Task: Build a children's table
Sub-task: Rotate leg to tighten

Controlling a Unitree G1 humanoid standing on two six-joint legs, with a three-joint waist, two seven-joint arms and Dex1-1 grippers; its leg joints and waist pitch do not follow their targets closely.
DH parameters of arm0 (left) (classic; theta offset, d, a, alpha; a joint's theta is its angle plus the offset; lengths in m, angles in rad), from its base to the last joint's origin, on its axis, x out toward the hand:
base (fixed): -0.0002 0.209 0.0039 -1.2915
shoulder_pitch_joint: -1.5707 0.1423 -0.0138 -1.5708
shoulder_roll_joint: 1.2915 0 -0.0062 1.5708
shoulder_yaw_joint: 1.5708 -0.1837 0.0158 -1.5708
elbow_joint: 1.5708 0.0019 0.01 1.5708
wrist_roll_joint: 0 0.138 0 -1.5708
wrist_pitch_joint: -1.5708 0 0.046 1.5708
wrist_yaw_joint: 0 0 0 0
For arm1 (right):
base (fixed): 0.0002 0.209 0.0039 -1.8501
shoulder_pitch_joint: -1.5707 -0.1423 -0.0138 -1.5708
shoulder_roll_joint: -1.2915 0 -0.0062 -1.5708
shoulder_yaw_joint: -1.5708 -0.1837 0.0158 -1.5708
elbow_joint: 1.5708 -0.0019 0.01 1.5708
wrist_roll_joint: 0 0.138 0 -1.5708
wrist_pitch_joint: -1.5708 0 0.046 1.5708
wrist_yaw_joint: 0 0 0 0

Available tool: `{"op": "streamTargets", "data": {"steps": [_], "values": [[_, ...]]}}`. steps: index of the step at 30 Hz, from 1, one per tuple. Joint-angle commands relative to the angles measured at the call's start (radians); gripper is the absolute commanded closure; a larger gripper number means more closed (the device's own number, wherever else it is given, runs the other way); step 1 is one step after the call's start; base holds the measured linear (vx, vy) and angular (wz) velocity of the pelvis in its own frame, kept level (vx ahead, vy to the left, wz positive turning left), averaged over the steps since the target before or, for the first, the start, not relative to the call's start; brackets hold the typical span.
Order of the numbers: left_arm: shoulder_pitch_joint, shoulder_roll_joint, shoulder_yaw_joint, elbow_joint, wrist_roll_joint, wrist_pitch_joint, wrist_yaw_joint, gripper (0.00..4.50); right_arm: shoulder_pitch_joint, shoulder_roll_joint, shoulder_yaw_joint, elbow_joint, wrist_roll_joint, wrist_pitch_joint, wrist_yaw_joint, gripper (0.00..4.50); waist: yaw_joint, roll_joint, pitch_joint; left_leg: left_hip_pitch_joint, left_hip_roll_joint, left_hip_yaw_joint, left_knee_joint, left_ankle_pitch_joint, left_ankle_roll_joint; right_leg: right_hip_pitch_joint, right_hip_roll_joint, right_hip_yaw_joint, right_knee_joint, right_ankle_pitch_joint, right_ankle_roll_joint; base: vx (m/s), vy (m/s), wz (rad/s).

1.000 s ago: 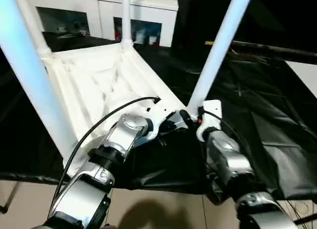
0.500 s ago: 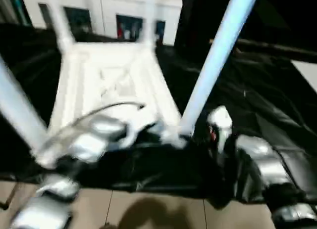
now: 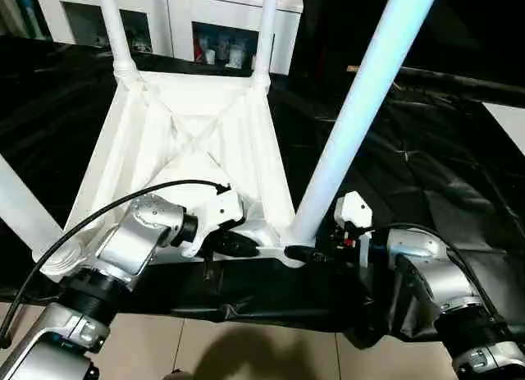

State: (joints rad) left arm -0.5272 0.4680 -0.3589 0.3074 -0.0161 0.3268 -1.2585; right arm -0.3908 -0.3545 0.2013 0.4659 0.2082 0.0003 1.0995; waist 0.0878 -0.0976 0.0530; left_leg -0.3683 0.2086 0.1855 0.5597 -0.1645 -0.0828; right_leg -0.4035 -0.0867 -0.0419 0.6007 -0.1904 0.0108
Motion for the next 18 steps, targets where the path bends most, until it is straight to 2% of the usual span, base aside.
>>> {"op": "streamTargets", "data": {"steps": [1,2,7,9,11,12,13,15,16,17,18], "values": [[0.030,-0.006,-0.061,-0.001,-0.003,0.016,-0.053,4.50,-0.001,-0.009,-0.017,0.004,0.008,0.011,-0.006,1.26,0.002,0.004,-0.057,0.014,0.022,0.002,-0.054,-0.169,0.047,0.045,-0.043,0.031,-0.050,-0.087,-0.234,0.000,0.000,0.00],[0.031,-0.005,-0.061,-0.003,-0.003,0.018,-0.052,4.50,0.000,-0.009,-0.018,0.003,0.013,0.014,-0.002,1.37,0.002,0.007,-0.058,0.015,0.023,0.001,-0.054,-0.170,0.046,0.045,-0.043,0.031,-0.049,-0.087,-0.233,0.000,0.000,0.00],[0.037,0.000,-0.062,-0.013,-0.003,0.025,-0.053,4.50,-0.002,-0.007,-0.022,0.003,0.021,0.019,0.008,1.77,0.002,0.005,-0.060,0.014,0.021,0.001,-0.052,-0.168,0.045,0.046,-0.042,0.031,-0.047,-0.075,-0.236,0.000,0.000,0.00],[0.039,0.001,-0.062,-0.016,-0.005,0.030,-0.053,4.50,-0.001,-0.003,-0.026,0.006,0.021,0.020,0.008,1.78,0.003,0.009,-0.061,0.015,0.021,0.001,-0.051,-0.167,0.045,0.046,-0.042,0.031,-0.046,-0.070,-0.239,0.000,0.000,0.00],[0.040,0.001,-0.062,-0.016,-0.006,0.032,-0.052,4.50,0.001,-0.001,-0.028,0.006,0.021,0.020,0.006,1.81,0.002,0.008,-0.060,0.014,0.021,0.001,-0.051,-0.174,0.042,0.046,-0.042,0.031,-0.047,-0.079,-0.238,0.000,0.000,0.00],[0.040,-0.004,-0.059,-0.012,-0.006,0.037,-0.043,4.50,0.002,0.005,-0.033,0.013,0.020,0.019,-0.006,1.81,0.003,0.012,-0.060,0.014,0.021,0.000,-0.051,-0.180,0.039,0.046,-0.042,0.031,-0.047,-0.086,-0.238,0.000,0.000,0.00],[0.040,-0.004,-0.059,-0.012,-0.006,0.037,-0.043,4.50,0.002,0.005,-0.033,0.013,0.020,0.019,-0.006,1.81,0.002,0.010,-0.060,0.014,0.021,0.000,-0.052,-0.190,0.035,0.045,-0.042,0.031,-0.048,-0.095,-0.236,0.000,0.000,0.00],[0.027,-0.044,-0.043,0.033,0.009,0.043,0.028,4.50,-0.009,0.042,-0.066,0.074,-0.004,0.005,-0.139,1.83,0.001,0.014,-0.058,0.014,0.020,-0.001,-0.053,-0.204,0.025,0.044,-0.042,0.032,-0.050,-0.111,-0.233,0.000,0.000,0.00],[0.011,-0.079,-0.031,0.077,0.024,0.044,0.092,4.50,-0.019,0.073,-0.098,0.120,-0.011,0.006,-0.251,1.83,-0.003,0.018,-0.053,0.014,0.019,-0.001,-0.057,-0.238,0.010,0.039,-0.041,0.033,-0.056,-0.159,-0.225,0.000,0.000,0.00],[0.011,-0.079,-0.031,0.077,0.024,0.044,0.092,4.50,-0.019,0.073,-0.098,0.120,-0.011,0.006,-0.251,1.83,-0.004,0.016,-0.053,0.017,0.019,0.000,-0.057,-0.258,-0.001,0.037,-0.042,0.033,-0.061,-0.192,-0.219,0.000,0.000,0.00],[-0.006,-0.110,-0.022,0.118,0.038,0.044,0.149,4.50,-0.028,0.101,-0.127,0.158,-0.015,0.009,-0.347,1.83,-0.006,0.015,-0.052,0.019,0.017,-0.005,-0.059,-0.305,-0.021,0.036,-0.045,0.031,-0.067,-0.273,-0.201,0.000,0.000,0.00]]}}
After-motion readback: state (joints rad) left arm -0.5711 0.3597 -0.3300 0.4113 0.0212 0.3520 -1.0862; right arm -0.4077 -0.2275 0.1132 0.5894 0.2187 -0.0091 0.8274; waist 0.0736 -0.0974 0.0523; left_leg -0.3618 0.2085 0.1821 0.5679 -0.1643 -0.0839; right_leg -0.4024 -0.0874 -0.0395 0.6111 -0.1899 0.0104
